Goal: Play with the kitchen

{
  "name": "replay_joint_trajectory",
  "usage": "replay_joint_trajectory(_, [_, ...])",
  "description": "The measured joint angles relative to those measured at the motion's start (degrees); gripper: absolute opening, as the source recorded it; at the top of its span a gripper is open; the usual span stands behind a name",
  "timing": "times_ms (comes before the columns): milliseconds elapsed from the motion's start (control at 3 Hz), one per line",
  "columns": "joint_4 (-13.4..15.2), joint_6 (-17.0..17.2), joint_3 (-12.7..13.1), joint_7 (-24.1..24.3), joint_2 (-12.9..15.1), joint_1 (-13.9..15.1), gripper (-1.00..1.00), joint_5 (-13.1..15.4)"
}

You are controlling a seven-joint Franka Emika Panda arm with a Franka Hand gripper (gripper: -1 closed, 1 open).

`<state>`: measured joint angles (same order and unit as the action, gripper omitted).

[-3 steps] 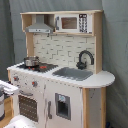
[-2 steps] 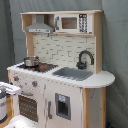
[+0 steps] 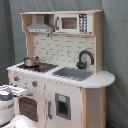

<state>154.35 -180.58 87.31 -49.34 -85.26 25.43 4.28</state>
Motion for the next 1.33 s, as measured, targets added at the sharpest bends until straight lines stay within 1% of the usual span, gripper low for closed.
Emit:
replay_joint_trajectory(667, [0.0, -7.8, -0.1, -0.5, 0.0, 9.5, 1.00, -0.6])
replay_joint_trajectory(1000, [-2.4, -9.5, 0.4, 1.2, 0.2, 14.2, 1.00, -1.0])
replay_joint_trajectory(1333, [-6.1, -9.7, 1.0, 2.4, 0.2, 18.3, 1.00, -1.0])
